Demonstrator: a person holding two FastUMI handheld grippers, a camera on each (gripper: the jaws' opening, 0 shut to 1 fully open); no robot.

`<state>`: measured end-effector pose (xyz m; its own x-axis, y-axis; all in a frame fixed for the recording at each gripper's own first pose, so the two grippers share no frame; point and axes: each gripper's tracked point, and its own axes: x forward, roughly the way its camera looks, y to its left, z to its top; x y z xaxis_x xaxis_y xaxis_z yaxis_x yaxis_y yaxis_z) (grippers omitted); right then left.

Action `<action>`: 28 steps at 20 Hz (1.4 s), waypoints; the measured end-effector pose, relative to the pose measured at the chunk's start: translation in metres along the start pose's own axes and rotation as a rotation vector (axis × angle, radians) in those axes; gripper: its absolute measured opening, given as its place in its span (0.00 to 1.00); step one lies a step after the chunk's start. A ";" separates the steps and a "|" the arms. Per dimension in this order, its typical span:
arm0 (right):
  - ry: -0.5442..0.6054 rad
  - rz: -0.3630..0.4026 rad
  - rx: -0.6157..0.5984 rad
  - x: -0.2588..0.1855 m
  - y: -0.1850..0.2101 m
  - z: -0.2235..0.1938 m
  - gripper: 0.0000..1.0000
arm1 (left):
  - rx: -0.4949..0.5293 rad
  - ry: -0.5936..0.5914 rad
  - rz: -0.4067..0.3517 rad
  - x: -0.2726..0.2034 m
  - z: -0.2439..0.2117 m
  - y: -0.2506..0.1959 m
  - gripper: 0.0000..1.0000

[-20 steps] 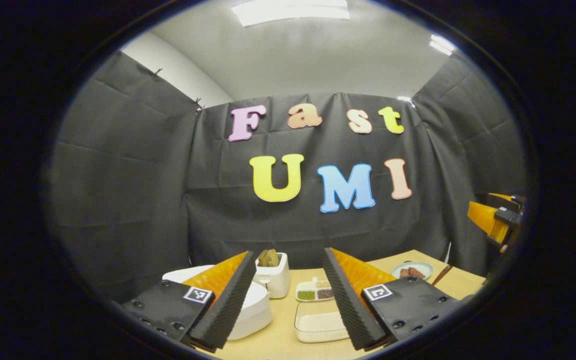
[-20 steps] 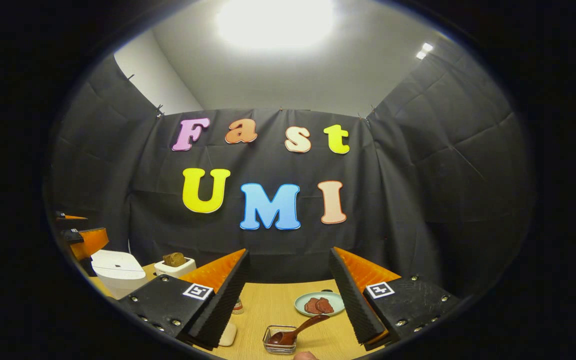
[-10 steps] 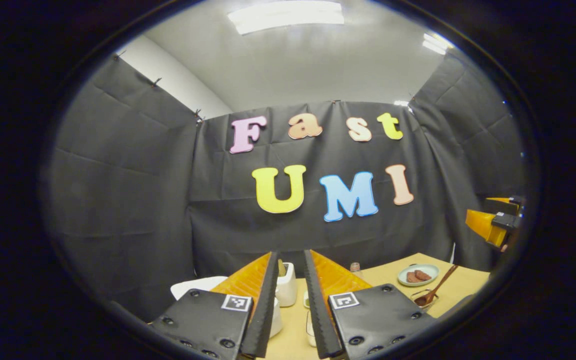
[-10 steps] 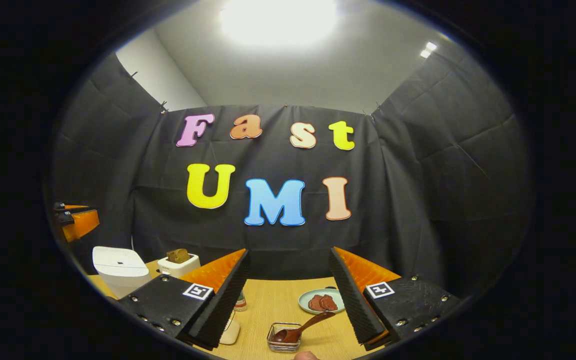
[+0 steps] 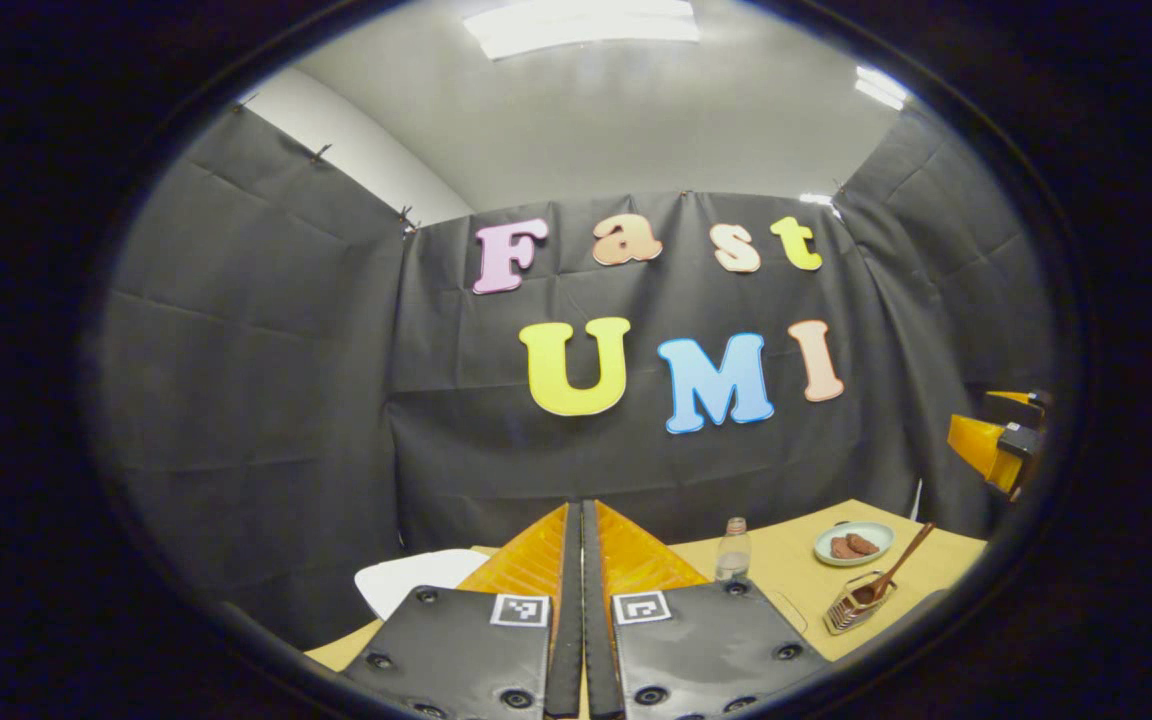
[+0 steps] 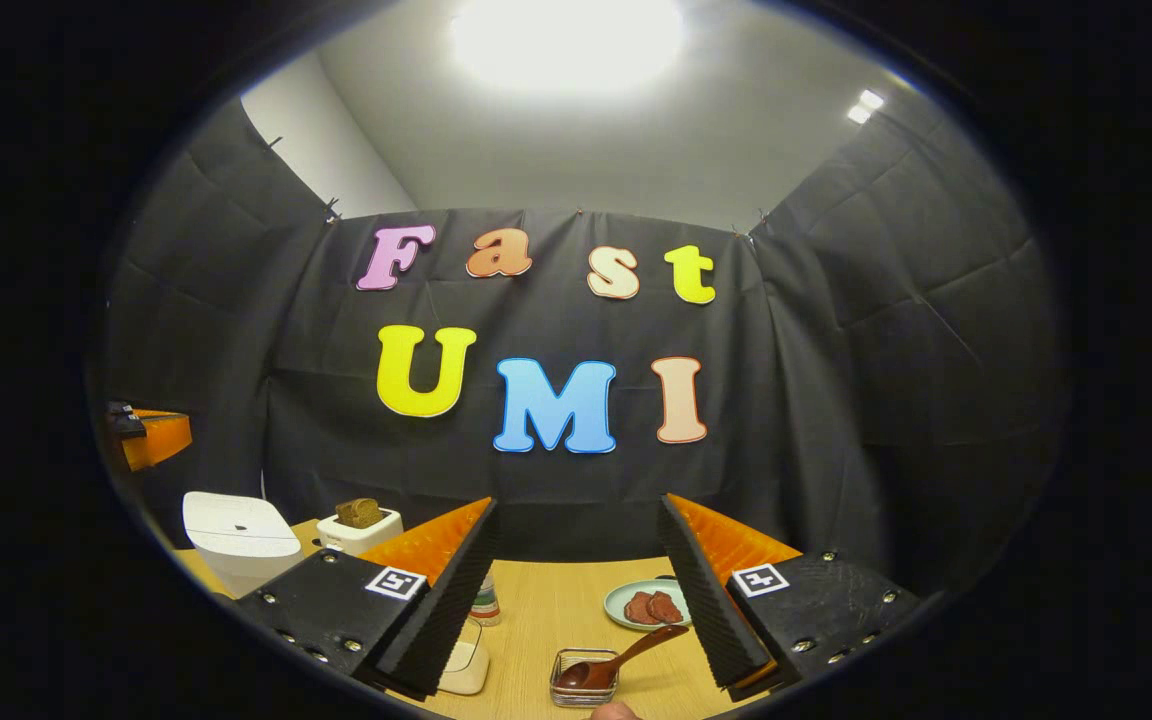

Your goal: Close the left gripper, press the button to open the rice cooker; take a wooden spoon from the chopstick holder with the right hand, scoop a spoonful of rice and pour it into the rice cooker, then put the wooden spoon back into the chopstick holder.

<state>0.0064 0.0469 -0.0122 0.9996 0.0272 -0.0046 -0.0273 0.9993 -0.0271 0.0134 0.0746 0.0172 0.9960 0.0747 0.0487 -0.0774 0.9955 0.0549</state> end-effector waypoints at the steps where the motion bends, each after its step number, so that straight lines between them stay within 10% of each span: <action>1: 0.000 -0.001 -0.002 0.000 0.003 0.000 0.96 | 0.002 0.000 0.008 0.006 -0.002 0.009 0.10; 28: 0.168 -0.134 -0.030 -0.012 0.031 -0.035 0.96 | -0.132 0.430 0.042 0.109 -0.236 0.133 0.10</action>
<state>-0.0066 0.0764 -0.0478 0.9797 -0.1132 -0.1655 0.1032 0.9923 -0.0681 0.1226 0.2294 -0.2058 0.9221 0.1045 -0.3726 -0.1391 0.9880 -0.0672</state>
